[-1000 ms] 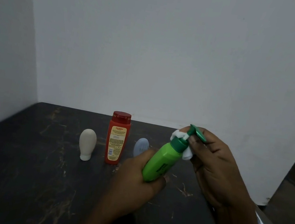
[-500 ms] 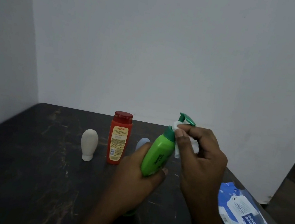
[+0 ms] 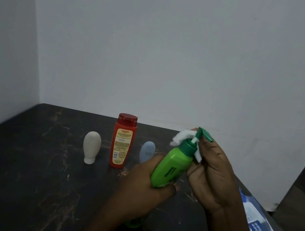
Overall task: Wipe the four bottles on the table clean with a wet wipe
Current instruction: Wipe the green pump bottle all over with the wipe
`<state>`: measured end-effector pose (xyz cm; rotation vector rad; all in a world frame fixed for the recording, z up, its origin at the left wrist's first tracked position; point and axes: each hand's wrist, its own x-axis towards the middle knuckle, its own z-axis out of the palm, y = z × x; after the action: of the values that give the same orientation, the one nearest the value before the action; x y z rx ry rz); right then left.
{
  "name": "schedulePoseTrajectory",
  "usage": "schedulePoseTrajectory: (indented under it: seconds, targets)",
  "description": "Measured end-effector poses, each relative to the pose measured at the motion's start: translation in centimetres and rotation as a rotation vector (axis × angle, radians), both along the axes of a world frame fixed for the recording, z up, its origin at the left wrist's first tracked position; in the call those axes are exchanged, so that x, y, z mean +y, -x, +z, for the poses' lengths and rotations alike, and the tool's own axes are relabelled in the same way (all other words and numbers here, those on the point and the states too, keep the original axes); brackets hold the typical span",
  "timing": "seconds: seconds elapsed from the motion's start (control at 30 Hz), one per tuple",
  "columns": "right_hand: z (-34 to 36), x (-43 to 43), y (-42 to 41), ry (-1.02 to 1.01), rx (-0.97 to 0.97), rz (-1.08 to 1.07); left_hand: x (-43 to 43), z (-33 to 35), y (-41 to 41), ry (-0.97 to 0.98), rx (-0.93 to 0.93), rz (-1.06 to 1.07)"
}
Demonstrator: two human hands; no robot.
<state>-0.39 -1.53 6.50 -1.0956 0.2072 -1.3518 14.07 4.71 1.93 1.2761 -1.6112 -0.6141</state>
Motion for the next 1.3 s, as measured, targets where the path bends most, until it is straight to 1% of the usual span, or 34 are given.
schedulePoseTrajectory:
  seconds: [0.1, 0.17, 0.27, 0.37, 0.53, 0.7, 0.77, 0.8, 0.83, 0.87, 0.97, 1.0, 1.07, 1.13, 1.23, 1.3]
  targets:
    - [-0.1, 0.1, 0.9, -0.024, 0.009, 0.103, 0.0, 0.0, -0.4, 0.004, -0.003, -0.004]
    - [-0.1, 0.1, 1.0, -0.040, 0.038, 0.090, 0.0, 0.0, -0.5, 0.009, 0.002, 0.010]
    - [0.0, -0.2, 0.4, 0.042, 0.111, -0.033, -0.2, -0.2, -0.4, 0.024, 0.004, 0.051]
    - [-0.1, -0.3, -0.2, 0.070, 0.107, -0.205, -0.3, -0.3, -0.3, 0.038, 0.017, 0.097]
    - [-0.9, -0.3, -0.8, 0.244, 0.214, -0.427, -0.4, -0.2, -0.3, 0.031, 0.041, 0.110]
    - [-0.7, 0.6, -0.8, 0.532, 0.378, -0.616, -0.5, -0.3, -0.4, 0.012, 0.070, 0.095]
    - [-0.7, 0.9, -0.7, 0.639, 0.408, -0.693, -0.4, -0.2, -0.4, 0.000, 0.076, 0.082]
    - [-0.8, 1.0, -0.7, 0.653, 0.398, -0.733, -0.4, -0.2, -0.4, -0.001, 0.080, 0.076]
    - [-1.0, 0.9, -0.7, 0.627, 0.358, -0.761, -0.4, -0.2, -0.5, 0.002, 0.087, 0.069]
    - [-1.0, 1.0, -0.7, 0.556, 0.283, -0.766, -0.3, -0.1, -0.5, 0.004, 0.096, 0.055]
    - [-0.7, 0.8, -1.1, 0.172, -0.078, -0.644, 0.0, 0.1, -0.8, -0.011, 0.108, -0.005]
    - [-0.5, 0.8, -1.3, 0.060, -0.120, -0.585, 0.1, 0.2, -0.9, -0.018, 0.109, -0.019]
    - [-0.2, 0.7, -1.5, -0.071, -0.062, -0.449, 0.2, 0.3, -0.9, -0.021, 0.108, -0.033]
    - [0.0, 0.9, -1.7, -0.108, -0.023, -0.285, 0.2, 0.3, -0.8, -0.027, 0.106, -0.045]
    - [0.3, 1.1, -1.6, -0.113, -0.085, -0.070, 0.2, 0.3, -0.8, -0.055, 0.097, -0.078]
    - [0.4, 0.8, -1.2, -0.148, -0.140, -0.007, 0.2, 0.4, -0.9, -0.073, 0.092, -0.102]
